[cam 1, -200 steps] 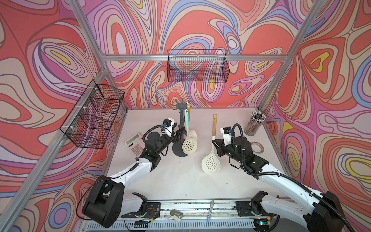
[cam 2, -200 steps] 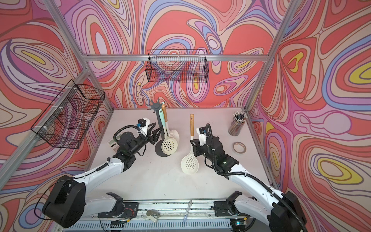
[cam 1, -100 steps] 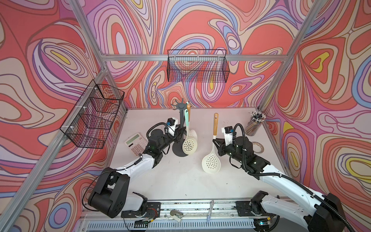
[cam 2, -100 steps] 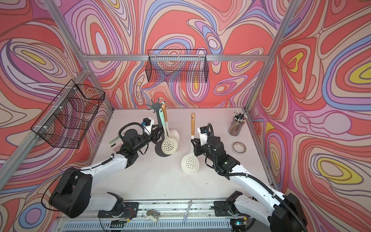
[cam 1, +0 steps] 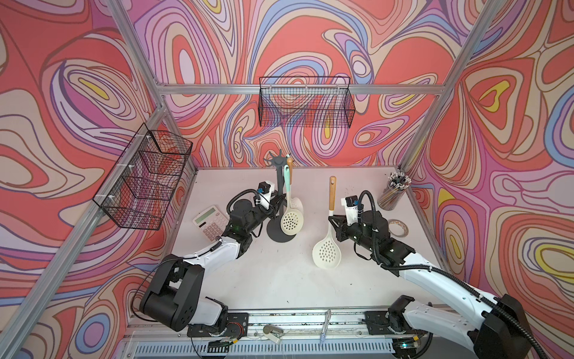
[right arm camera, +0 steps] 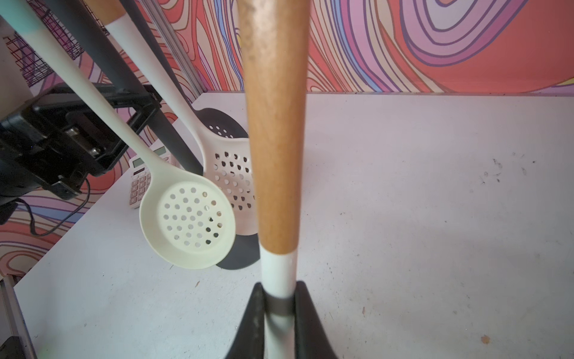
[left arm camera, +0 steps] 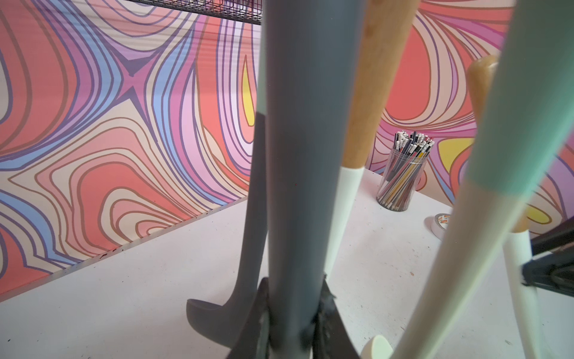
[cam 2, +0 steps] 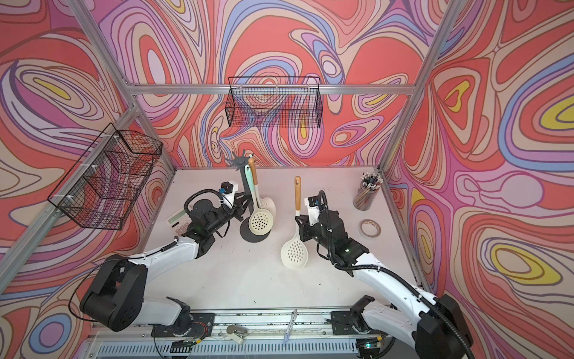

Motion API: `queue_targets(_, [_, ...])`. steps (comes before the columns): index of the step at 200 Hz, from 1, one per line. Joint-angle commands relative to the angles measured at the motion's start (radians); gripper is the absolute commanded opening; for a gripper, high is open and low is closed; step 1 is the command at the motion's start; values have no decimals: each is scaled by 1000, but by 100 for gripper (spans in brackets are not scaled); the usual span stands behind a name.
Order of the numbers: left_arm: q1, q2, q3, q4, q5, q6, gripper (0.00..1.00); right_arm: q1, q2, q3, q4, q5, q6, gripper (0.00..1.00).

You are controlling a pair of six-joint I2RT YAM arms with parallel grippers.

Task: Hang the skimmer on the kitchen utensil rack
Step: Adjust the rack at the center of the board.

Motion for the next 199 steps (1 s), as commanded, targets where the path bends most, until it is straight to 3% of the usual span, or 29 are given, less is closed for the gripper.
queue_targets(1, [-16,-2,-5,75,-47,-63,0,-4,-2,28,48,-3,-1,0])
queue_targets(43, [-68,-19,-25,110,-204,-34,0,-5,-2,61,50,-51,-41,0])
queue_targets(72, [-134,-9,-13,107,-345,35,0,-6,19,110,41,-127,-84,0])
queue_targets(123, [-190,40,5,160,-538,30,0,-6,77,219,-9,-279,-155,0])
queue_targets(199, [-292,159,45,306,-823,75,0,-6,110,293,-71,-330,-218,0])
